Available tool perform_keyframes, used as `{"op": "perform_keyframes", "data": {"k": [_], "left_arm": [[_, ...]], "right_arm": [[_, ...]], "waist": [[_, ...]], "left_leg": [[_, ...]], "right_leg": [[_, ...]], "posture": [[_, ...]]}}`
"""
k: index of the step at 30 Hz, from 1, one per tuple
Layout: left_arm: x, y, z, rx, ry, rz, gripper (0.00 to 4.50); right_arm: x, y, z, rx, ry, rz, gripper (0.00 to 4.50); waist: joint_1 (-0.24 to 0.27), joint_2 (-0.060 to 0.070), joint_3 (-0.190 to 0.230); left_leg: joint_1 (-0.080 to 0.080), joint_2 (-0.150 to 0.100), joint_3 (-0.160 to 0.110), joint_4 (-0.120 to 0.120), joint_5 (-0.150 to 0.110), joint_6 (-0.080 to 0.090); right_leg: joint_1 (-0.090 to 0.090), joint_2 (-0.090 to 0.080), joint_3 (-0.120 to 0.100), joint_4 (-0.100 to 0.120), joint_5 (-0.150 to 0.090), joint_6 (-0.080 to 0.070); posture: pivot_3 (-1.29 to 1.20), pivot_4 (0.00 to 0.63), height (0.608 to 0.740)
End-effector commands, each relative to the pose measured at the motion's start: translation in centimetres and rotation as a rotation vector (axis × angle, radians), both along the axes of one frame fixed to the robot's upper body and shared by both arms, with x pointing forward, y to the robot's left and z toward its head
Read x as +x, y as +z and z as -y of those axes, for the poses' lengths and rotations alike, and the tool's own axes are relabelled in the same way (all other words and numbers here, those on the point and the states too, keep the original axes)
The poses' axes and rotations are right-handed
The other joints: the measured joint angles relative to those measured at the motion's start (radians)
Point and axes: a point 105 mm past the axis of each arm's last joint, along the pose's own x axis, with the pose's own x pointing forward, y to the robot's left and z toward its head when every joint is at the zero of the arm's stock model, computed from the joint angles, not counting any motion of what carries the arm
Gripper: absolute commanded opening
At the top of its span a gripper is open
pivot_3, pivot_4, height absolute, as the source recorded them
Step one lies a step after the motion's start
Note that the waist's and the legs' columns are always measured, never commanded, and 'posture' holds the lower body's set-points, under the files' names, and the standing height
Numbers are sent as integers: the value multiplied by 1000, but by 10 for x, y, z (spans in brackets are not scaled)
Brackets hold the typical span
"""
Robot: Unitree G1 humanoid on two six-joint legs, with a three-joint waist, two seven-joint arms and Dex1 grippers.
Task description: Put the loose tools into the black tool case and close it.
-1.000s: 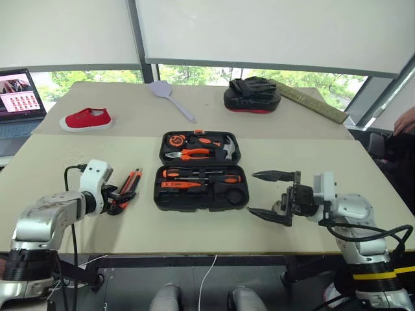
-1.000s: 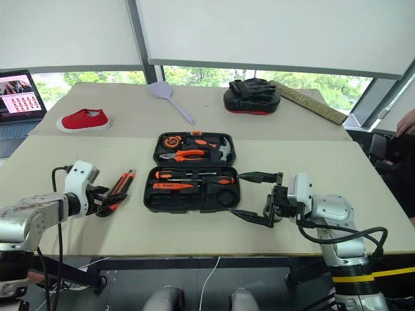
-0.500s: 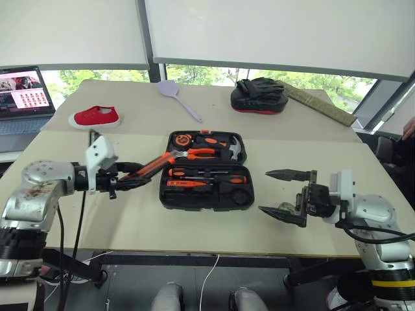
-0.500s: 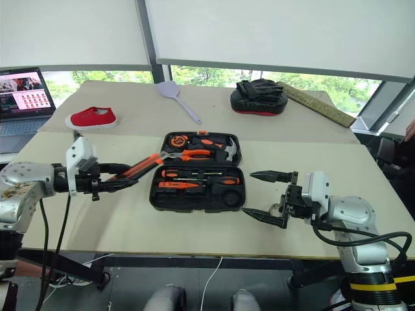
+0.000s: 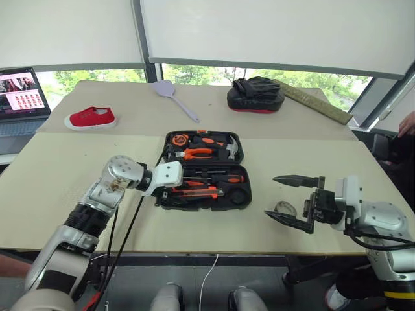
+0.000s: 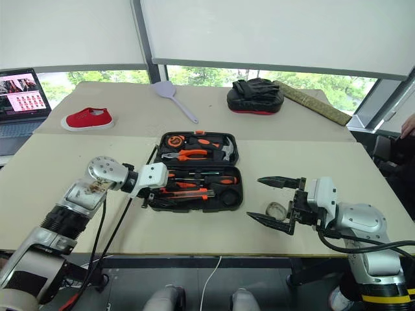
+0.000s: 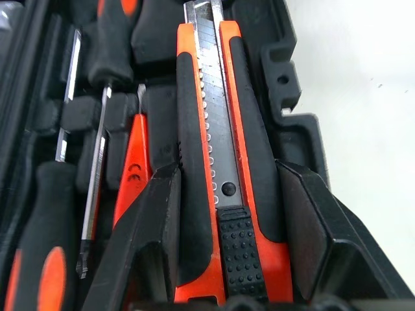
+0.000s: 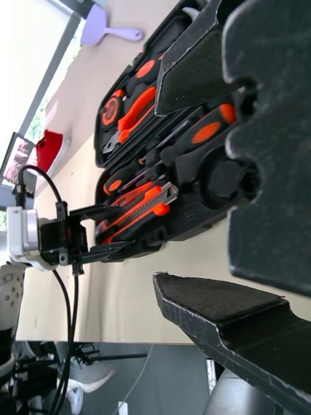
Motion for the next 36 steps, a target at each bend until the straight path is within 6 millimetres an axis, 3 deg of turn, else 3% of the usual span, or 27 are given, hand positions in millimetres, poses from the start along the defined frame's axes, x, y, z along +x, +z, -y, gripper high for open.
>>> {"op": "perform_keyframes", "data": {"k": [1,5,7,12,17,19,20,27,31,36], "left_arm": [[4,13,5,-3,-37,70,1729],[1,7,5,-11,-38,16,1729],[-1,3,2,13,-41,-1,2753],[9,17,4,-44,-32,121,4341],[11,48,11,-286,-18,76,4424],[7,43,8,-309,-21,31,3883],[5,38,8,-298,-27,24,3820],[2,10,16,-308,14,-26,1338],[2,-16,13,-211,39,-23,56],[8,-40,17,-216,178,-114,56]], "right_arm": [[-3,15,1,0,-8,59,4500],[-2,15,1,3,-16,59,4500],[-2,15,1,5,-18,58,4500],[0,15,1,8,-21,56,4500],[2,13,1,16,-23,52,4500],[3,10,2,25,-30,47,4500],[4,9,2,28,-32,46,4500],[5,4,1,46,-40,40,4500],[5,2,2,51,-47,37,4500],[4,-1,3,60,-57,32,4500]], "waist": [[1,0,0],[3,0,0],[2,0,0],[2,0,0],[3,0,0],[2,0,0],[2,0,0],[2,0,0],[3,0,0],[14,2,-1]], "left_leg": [[0,0,0,0,0,0],[0,0,0,1,0,0],[0,0,0,1,0,0],[0,0,0,1,0,0],[0,0,0,1,0,0],[0,0,0,1,0,0],[0,0,0,1,0,0],[1,0,-1,1,0,0],[1,0,-1,2,0,0],[3,-1,-1,2,1,2]], "right_leg": [[0,0,0,0,0,0],[1,0,0,0,0,0],[1,0,0,0,0,0],[1,0,0,0,0,0],[1,0,0,0,0,0],[1,0,0,0,0,0],[1,0,0,0,0,0],[1,0,0,1,0,0],[1,0,-1,1,0,0],[5,-1,-1,1,0,1]], "posture": [[0,150,740],[0,150,740],[0,150,740],[0,150,740],[0,150,740],[0,150,740],[0,150,740],[0,150,740],[0,150,740],[0,150,740]]}}
